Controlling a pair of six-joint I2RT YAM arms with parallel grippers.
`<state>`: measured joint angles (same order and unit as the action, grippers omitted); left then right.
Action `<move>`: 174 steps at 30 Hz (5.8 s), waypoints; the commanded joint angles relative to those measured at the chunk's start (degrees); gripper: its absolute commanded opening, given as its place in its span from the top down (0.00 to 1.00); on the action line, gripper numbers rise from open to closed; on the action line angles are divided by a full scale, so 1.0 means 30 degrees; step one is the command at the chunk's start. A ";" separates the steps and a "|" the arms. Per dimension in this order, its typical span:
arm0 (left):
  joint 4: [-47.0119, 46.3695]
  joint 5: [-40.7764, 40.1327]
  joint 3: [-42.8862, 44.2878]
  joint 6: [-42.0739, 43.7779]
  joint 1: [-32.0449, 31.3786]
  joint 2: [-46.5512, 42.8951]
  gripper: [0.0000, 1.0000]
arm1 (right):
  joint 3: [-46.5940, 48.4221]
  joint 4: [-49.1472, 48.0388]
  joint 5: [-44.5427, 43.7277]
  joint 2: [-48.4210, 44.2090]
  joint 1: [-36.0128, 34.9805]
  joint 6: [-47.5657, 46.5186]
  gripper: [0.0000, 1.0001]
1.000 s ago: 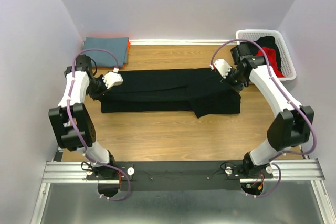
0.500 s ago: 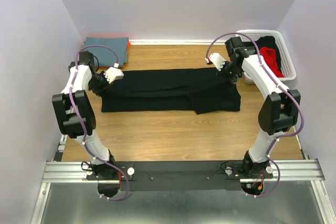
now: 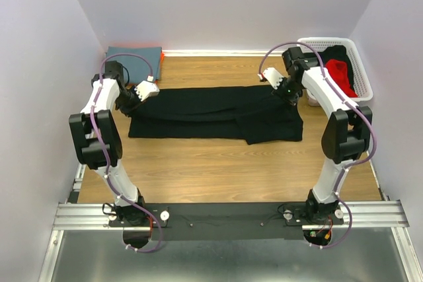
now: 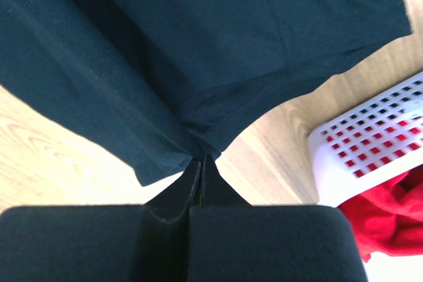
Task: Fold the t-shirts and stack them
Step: Fold the tshirt
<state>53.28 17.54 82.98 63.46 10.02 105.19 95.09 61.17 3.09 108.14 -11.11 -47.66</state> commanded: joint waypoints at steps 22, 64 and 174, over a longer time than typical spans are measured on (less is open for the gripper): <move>-0.0473 -0.0309 0.1988 -0.0558 -0.0030 0.1939 1.00 | 0.3020 -0.0438 -0.0709 0.2977 0.0365 -0.0666 0.99; -0.4134 0.2065 -0.5626 -0.6651 0.2196 -0.1752 0.41 | -0.3834 -0.1374 0.4623 0.1072 0.5404 0.6217 0.48; -1.2368 0.2298 -0.2962 -0.5217 -2.1475 0.1881 0.36 | -0.7438 -0.2108 0.7729 0.0077 0.5111 1.0525 0.71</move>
<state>17.15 25.08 74.50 47.35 -53.78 110.78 72.03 54.48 26.26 108.64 4.49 -16.32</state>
